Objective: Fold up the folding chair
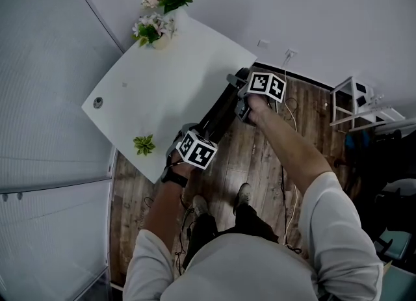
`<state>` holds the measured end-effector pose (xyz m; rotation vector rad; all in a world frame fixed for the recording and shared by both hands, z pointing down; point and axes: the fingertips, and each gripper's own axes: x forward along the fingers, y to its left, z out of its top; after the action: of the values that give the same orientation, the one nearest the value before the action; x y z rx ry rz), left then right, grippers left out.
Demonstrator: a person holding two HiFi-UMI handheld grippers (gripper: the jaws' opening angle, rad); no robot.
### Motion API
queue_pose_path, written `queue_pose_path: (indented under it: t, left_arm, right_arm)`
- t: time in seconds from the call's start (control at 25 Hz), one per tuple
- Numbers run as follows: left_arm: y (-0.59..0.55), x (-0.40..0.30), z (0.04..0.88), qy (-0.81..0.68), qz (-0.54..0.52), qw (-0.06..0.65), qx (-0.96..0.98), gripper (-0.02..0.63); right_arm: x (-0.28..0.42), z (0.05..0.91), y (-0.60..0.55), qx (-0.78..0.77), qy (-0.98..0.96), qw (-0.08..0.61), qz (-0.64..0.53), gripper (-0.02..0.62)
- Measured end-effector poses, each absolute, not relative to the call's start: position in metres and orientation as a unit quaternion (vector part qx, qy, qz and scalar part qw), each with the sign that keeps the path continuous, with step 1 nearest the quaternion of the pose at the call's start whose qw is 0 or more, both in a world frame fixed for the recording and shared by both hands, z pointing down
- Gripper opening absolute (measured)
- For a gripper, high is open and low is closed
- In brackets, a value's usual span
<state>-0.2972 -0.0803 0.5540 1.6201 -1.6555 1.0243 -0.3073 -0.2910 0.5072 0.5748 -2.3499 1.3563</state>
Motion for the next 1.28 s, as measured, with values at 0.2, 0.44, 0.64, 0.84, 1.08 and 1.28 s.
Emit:
queue_pose_path:
  t: [0.2, 0.44, 0.64, 0.84, 1.08, 1.28]
  left_arm:
    - [-0.083, -0.33, 0.559, -0.638, 0.366, 0.294, 0.61, 0.098]
    - [-0.087, -0.348, 0.561, -0.641, 0.364, 0.275, 0.617, 0.163]
    - [-0.088, -0.35, 0.539, -0.676, 0.372, 0.205, 0.601, 0.241]
    - [-0.091, -0.34, 0.488, -0.721, 0.309, 0.148, 0.602, 0.249]
    - [-0.101, -0.302, 0.423, -0.733, 0.223, 0.117, 0.632, 0.235]
    - [-0.109, -0.259, 0.378, -0.724, 0.18, 0.096, 0.659, 0.208]
  right_arm:
    - [-0.324, 0.5, -0.287, 0.195, -0.838, 0.163, 0.483, 0.213]
    - [-0.298, 0.502, -0.286, 0.185, -0.838, 0.16, 0.488, 0.235]
    - [-0.259, 0.494, -0.297, 0.19, -0.865, 0.167, 0.434, 0.222]
    - [-0.217, 0.467, -0.291, 0.193, -0.907, 0.173, 0.332, 0.222]
    - [-0.163, 0.403, -0.254, 0.196, -0.954, 0.146, 0.173, 0.19]
    - [-0.108, 0.346, -0.222, 0.211, -0.969, 0.106, 0.079, 0.172]
